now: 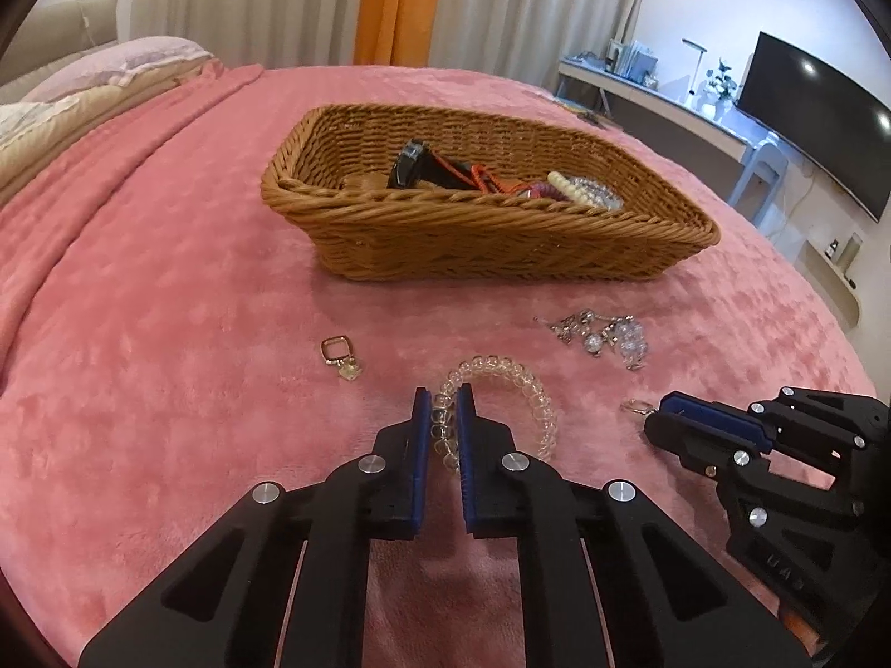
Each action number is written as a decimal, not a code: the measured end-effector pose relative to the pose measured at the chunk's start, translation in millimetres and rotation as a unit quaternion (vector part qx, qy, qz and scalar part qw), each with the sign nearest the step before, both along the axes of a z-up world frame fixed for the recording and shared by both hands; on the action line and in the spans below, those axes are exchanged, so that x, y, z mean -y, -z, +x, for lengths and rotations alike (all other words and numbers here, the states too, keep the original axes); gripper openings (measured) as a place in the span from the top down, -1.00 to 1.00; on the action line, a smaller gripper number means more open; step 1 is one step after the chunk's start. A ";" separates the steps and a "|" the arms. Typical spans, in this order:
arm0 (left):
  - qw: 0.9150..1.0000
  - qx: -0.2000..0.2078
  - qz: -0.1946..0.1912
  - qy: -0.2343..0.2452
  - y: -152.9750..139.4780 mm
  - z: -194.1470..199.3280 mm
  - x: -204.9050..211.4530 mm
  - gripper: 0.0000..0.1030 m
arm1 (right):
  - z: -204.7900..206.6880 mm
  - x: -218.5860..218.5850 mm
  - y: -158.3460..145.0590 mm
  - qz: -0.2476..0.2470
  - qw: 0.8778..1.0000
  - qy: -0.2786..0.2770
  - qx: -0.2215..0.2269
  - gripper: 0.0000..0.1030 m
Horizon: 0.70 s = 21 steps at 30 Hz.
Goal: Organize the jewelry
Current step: 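Grasp the gold square charm with the right tool while the left tool grasps a clear bead bracelet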
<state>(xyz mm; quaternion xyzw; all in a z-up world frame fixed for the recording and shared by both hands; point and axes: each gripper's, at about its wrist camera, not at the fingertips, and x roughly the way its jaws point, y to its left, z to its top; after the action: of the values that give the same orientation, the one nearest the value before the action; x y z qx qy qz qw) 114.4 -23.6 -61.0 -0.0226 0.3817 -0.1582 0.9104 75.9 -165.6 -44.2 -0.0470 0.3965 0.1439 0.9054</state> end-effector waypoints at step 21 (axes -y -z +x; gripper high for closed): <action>0.994 0.090 -0.054 -0.002 -44.4 -30.2 -11.1 0.86 | -20.2 48.6 -55.6 0.143 0.989 -0.003 0.037 0.84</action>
<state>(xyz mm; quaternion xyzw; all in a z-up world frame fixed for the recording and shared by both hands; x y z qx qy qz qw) 84.2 -12.5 -16.6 -0.0582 0.2890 -0.1777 0.9389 55.7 -214.2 11.3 0.0759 0.3382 0.2003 0.9164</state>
